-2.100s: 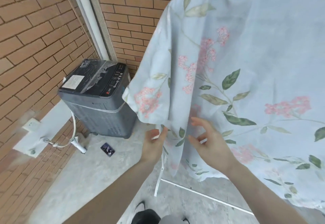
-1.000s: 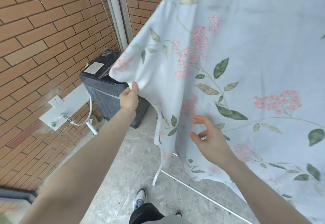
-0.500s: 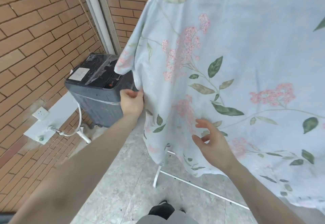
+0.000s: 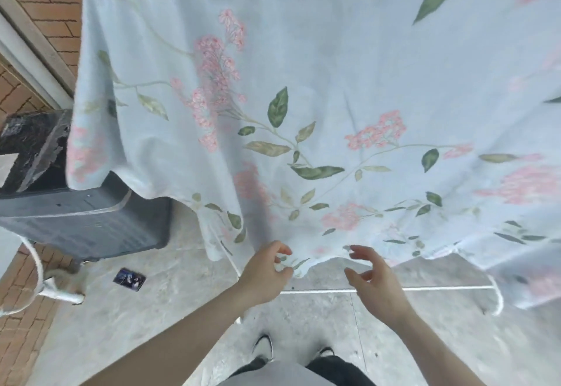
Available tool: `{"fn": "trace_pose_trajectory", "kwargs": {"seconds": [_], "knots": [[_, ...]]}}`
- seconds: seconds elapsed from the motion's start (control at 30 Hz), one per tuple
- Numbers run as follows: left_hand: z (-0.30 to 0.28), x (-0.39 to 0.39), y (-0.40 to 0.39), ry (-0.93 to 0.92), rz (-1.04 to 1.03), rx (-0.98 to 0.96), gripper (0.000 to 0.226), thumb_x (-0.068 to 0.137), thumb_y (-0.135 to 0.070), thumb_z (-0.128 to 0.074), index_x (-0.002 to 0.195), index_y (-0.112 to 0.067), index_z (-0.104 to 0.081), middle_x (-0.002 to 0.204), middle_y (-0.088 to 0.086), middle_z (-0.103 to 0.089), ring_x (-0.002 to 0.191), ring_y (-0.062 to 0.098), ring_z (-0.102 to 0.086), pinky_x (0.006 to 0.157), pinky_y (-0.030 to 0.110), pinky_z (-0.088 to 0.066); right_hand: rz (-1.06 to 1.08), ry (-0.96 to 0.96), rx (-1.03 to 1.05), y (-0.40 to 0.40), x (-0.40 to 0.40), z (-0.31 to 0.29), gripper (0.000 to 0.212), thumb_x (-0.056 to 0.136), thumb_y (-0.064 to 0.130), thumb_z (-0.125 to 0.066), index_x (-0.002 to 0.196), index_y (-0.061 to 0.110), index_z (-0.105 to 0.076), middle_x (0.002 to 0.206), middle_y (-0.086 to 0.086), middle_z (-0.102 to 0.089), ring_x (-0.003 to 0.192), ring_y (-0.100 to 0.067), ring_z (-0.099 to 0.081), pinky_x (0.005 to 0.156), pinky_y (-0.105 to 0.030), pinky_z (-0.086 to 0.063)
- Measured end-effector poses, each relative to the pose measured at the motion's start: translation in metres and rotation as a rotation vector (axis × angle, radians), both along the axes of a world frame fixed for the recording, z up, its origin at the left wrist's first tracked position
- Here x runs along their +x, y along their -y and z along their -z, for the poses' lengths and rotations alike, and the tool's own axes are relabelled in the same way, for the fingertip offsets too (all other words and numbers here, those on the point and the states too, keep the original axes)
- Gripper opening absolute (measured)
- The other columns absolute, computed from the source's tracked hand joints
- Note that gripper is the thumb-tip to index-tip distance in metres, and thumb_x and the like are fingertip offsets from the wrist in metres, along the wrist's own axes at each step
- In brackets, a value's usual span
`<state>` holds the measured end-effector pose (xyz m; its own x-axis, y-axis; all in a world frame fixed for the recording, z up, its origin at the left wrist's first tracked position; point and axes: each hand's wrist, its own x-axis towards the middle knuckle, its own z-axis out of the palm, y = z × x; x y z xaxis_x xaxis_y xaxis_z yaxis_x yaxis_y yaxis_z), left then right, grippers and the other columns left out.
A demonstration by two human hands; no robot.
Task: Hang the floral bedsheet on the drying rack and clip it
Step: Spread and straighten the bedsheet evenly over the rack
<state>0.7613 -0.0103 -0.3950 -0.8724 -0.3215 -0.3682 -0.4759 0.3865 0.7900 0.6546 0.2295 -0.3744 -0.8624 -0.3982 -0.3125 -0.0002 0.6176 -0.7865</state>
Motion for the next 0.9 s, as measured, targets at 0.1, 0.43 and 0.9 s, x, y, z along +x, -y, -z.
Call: {"fn": "trace_pose_trajectory", "kwargs": {"seconds": [0.1,0.43,0.9], "knots": [[-0.004,-0.029,-0.022,-0.013,0.071,-0.008,0.023,0.092,-0.027,-0.067,0.111,-0.036,-0.058,0.121,-0.017,-0.052,0.111,-0.002,-0.053,0.084,0.019,-0.049,0.125,0.027,0.019,-0.039,-0.001,0.005,0.044,0.092,0.023,-0.071,0.130,0.038,-0.055,0.122,0.020,-0.063,0.076,-0.010,-0.070,0.072,-0.029,-0.056],[-0.026,-0.138,-0.134,-0.107,0.280,-0.047,0.022,0.090,-0.028,-0.069,0.106,-0.038,-0.059,0.122,-0.022,-0.055,0.111,-0.002,-0.057,0.097,0.029,-0.049,0.315,-0.023,0.028,-0.164,-0.058,-0.008,0.042,0.093,0.025,-0.068,0.127,0.044,-0.052,0.121,0.021,-0.061,0.081,-0.001,-0.068,0.068,-0.024,-0.055],[-0.054,-0.262,-0.339,-0.179,0.483,-0.001,0.024,0.092,-0.031,-0.068,0.109,-0.043,-0.057,0.126,-0.017,-0.052,0.115,0.000,-0.054,0.095,0.029,-0.052,0.542,-0.069,-0.038,-0.362,-0.157,-0.024,0.041,0.093,0.027,-0.069,0.130,0.037,-0.056,0.121,0.020,-0.062,0.085,-0.008,-0.069,0.081,-0.044,-0.062]]}}
